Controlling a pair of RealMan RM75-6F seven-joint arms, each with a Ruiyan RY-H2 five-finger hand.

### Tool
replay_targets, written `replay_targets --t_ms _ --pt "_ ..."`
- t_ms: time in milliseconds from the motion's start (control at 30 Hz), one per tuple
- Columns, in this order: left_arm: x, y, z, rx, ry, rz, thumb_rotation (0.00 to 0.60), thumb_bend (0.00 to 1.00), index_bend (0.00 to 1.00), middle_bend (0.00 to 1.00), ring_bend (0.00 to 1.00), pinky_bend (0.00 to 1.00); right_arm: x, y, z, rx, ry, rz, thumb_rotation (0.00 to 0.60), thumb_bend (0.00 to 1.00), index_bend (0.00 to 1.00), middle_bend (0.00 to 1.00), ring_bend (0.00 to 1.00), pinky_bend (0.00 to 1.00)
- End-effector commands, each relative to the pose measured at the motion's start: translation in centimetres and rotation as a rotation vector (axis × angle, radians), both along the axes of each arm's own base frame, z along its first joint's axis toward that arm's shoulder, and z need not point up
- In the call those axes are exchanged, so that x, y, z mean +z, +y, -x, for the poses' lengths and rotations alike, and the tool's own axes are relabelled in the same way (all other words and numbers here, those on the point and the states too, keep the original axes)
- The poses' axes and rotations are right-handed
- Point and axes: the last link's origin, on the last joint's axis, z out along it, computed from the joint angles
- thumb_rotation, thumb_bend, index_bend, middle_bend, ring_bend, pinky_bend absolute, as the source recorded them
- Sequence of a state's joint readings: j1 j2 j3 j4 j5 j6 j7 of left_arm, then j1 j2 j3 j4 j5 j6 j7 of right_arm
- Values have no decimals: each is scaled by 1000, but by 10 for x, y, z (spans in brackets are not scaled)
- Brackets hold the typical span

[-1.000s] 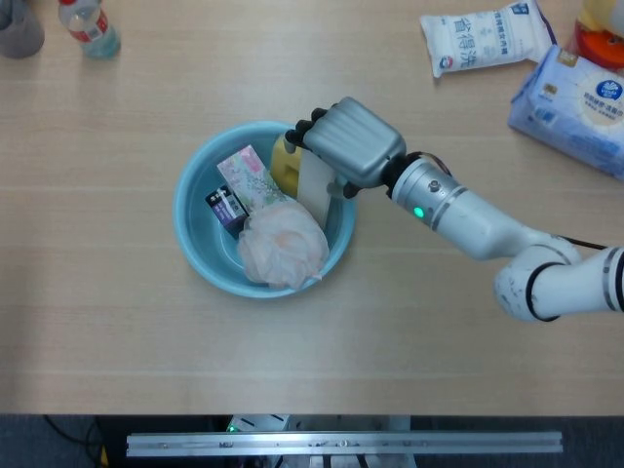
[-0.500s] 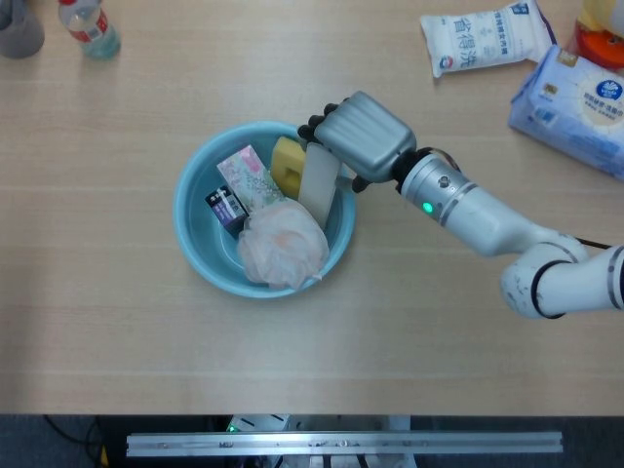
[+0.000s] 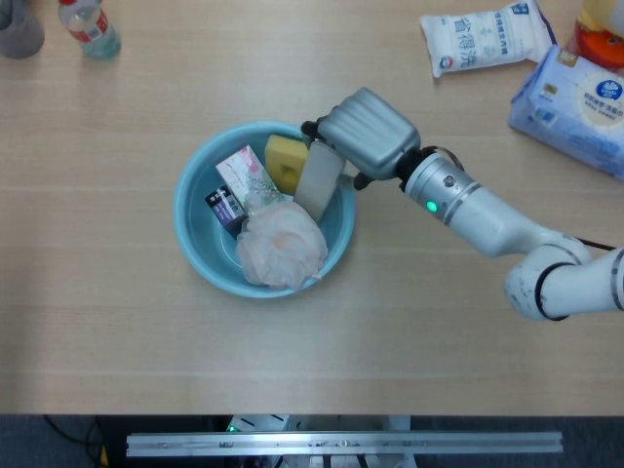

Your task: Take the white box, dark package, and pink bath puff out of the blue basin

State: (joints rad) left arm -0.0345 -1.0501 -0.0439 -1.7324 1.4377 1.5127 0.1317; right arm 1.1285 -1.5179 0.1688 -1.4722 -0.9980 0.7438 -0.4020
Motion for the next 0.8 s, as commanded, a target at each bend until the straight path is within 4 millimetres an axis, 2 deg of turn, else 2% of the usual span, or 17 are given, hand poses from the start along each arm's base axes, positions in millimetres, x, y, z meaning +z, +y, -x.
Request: replay_targets --t_ms 33,100,300,533,667,800 --pt "0 0 0 -1 1 -1 600 390 336 364 328 310 12 2 0 1 -24 7 600 214 577 594 579 609" --pt "1 0 0 -2 2 -3 600 390 336 364 328 310 22 3 1 2 -36 14 600 214 577 595 581 609" --pt "2 1 -1 -7 1 -7 600 390 336 364 328 310 72 8 9 -3 -89 79 600 214 577 595 583 609" --pt "3 3 -2 -20 -3 -12 600 390 337 364 328 310 129 6 38 -53 -81 193 600 214 577 595 583 608" --pt "3 3 -2 -21 -4 -13 600 390 336 364 328 310 142 -1 57 -107 -54 227 600 214 578 595 583 608" --pt "2 3 -3 -22 -5 -6 600 390 337 364 328 310 133 -7 76 -152 -3 218 600 214 577 595 583 608"
